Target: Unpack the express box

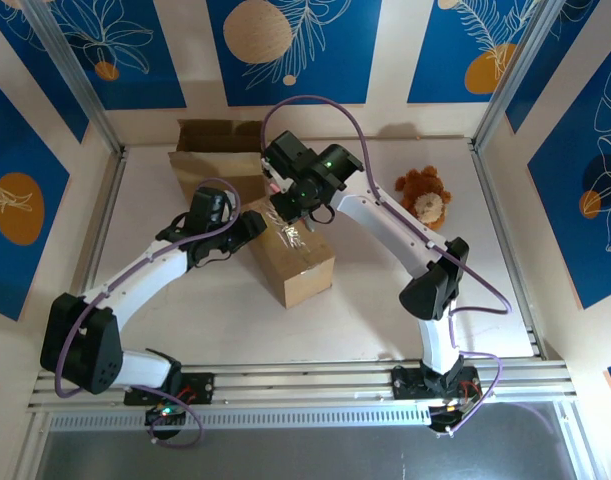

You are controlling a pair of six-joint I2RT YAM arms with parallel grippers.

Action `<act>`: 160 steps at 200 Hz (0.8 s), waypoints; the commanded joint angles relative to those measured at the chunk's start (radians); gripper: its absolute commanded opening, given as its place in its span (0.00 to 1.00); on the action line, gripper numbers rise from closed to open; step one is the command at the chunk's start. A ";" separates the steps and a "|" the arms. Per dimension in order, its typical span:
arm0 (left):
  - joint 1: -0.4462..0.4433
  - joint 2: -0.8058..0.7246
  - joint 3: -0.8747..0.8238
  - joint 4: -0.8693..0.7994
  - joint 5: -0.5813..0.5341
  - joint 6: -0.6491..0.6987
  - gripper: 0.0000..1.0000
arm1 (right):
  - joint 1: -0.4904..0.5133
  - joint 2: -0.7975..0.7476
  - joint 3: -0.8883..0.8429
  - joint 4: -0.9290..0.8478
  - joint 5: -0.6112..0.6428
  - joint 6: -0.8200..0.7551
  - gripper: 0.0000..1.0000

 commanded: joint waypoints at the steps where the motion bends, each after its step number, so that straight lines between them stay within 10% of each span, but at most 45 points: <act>1: 0.000 0.000 -0.017 0.018 0.015 -0.010 0.56 | 0.011 0.036 0.006 -0.012 0.000 0.011 0.00; 160: 0.000 -0.002 -0.063 0.050 0.018 -0.022 0.54 | 0.039 0.100 0.010 -0.050 0.069 0.116 0.00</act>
